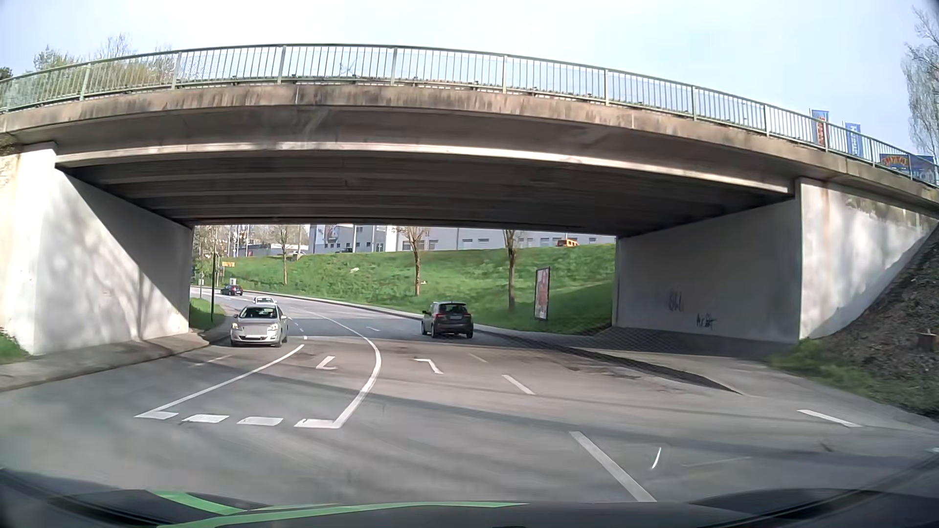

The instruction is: Follow the waypoints while adhering to traffic rules and regulations

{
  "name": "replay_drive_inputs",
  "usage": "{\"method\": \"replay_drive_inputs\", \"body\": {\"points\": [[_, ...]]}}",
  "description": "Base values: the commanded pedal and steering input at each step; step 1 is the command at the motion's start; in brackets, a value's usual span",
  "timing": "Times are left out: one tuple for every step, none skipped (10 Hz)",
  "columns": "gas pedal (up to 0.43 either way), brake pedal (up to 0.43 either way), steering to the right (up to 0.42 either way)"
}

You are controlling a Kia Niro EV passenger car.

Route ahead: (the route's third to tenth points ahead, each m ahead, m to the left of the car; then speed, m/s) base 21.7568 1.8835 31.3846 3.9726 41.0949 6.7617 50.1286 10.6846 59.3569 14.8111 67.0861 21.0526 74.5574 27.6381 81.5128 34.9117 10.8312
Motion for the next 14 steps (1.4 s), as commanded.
{"method": "replay_drive_inputs", "body": {"points": [[0.059,0.000,-0.034],[0.067,0.000,-0.034],[0.087,0.000,-0.034],[0.098,0.000,-0.034],[0.110,0.000,-0.034],[0.118,0.000,-0.034],[0.130,0.000,-0.035],[0.130,0.000,-0.036],[0.138,0.000,-0.037],[0.138,0.000,-0.039],[0.138,0.000,-0.039],[0.138,0.000,-0.040],[0.150,0.000,-0.041],[0.150,0.000,-0.040]]}}
